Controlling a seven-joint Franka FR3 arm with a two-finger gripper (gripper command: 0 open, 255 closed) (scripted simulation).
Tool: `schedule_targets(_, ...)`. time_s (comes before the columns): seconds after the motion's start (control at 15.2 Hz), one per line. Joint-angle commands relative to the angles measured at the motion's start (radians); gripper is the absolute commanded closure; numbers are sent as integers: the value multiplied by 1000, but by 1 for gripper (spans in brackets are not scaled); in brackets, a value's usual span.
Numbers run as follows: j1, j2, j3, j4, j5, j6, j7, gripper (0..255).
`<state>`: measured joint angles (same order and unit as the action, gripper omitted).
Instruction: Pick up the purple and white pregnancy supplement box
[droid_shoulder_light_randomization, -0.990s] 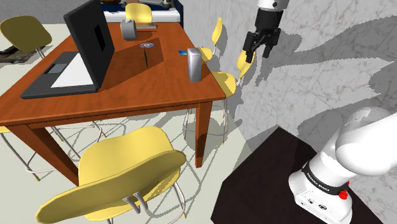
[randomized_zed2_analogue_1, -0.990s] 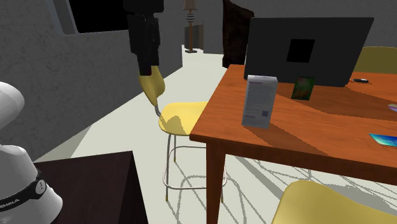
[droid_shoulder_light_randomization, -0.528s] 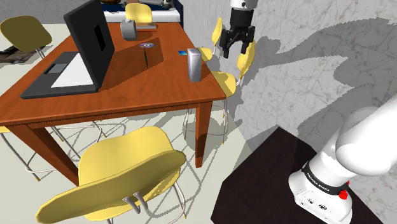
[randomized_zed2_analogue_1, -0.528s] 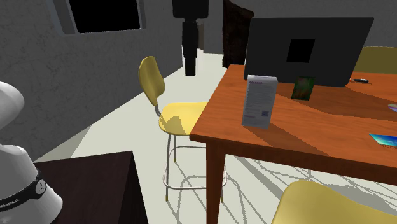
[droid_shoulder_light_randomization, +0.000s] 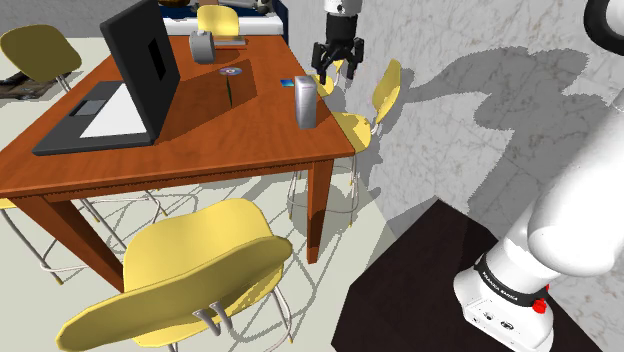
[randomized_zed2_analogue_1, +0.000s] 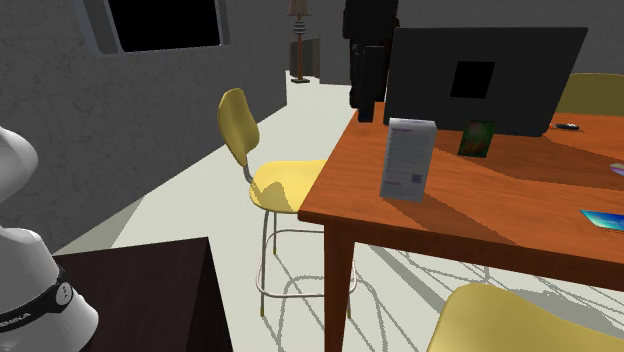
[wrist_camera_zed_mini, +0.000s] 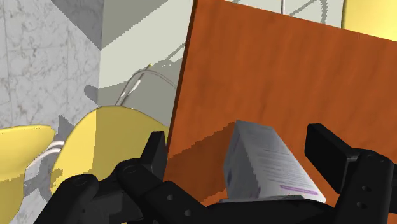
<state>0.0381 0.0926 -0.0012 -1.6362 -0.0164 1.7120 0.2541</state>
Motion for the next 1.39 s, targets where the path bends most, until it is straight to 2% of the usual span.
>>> schedule_targets(0.0,4,88,3,101,0,-12,14,0)
schedule_targets(0.26,9,282,4,360,-1,-76,33,0)
schedule_targets(0.46,13,462,3,627,-2,-162,45,0)
schedule_targets(0.92,13,431,3,482,-2,-48,47,0)
schedule_targets(1.12,13,429,3,471,-2,-39,47,0)
schedule_targets(1.19,13,430,3,473,-2,-40,46,255)
schedule_targets(1.32,13,431,3,474,-2,-40,46,255)
